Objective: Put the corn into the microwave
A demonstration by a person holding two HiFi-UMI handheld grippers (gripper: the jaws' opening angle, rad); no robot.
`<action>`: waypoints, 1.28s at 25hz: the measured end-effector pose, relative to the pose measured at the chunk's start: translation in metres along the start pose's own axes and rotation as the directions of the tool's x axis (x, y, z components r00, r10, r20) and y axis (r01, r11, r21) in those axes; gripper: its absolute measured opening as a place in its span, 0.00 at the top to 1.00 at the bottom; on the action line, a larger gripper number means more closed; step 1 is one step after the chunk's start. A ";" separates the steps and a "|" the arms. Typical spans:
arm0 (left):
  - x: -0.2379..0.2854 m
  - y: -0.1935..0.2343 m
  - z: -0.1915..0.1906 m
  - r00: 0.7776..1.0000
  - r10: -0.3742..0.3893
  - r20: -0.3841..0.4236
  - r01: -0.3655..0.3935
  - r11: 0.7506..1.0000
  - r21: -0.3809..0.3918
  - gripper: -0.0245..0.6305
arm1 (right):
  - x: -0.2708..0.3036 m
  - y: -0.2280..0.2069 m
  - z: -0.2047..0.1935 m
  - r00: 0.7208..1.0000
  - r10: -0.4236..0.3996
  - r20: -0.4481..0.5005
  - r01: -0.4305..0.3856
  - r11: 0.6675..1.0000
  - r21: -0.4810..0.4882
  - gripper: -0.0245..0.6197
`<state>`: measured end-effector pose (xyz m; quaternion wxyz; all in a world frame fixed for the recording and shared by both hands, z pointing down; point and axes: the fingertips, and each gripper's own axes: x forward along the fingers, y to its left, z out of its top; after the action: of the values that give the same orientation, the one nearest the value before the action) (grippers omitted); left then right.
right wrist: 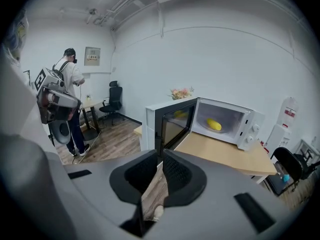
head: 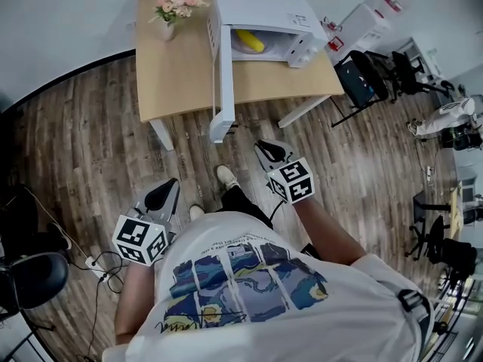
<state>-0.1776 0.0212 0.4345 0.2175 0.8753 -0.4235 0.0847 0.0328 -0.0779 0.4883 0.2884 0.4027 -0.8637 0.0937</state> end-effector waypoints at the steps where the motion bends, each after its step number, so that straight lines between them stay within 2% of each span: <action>1: -0.001 0.000 0.000 1.000 0.002 0.000 -0.002 1.000 0.001 0.95 | 0.000 0.000 0.002 1.000 -0.002 0.003 0.002 1.000 -0.002 0.90; 8: -0.008 0.006 -0.003 1.000 0.022 0.001 -0.022 1.000 -0.002 0.95 | -0.001 -0.001 0.008 1.000 -0.012 0.022 0.012 1.000 -0.004 0.91; 32: -0.005 0.001 0.000 1.000 -0.001 -0.017 0.002 1.000 0.023 0.95 | -0.008 0.001 0.016 0.998 -0.019 0.066 0.017 0.999 0.031 0.94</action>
<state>-0.1811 0.0241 0.4326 0.2112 0.8773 -0.4200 0.0967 0.0295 -0.0787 0.4702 0.2543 0.4175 -0.8676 0.0908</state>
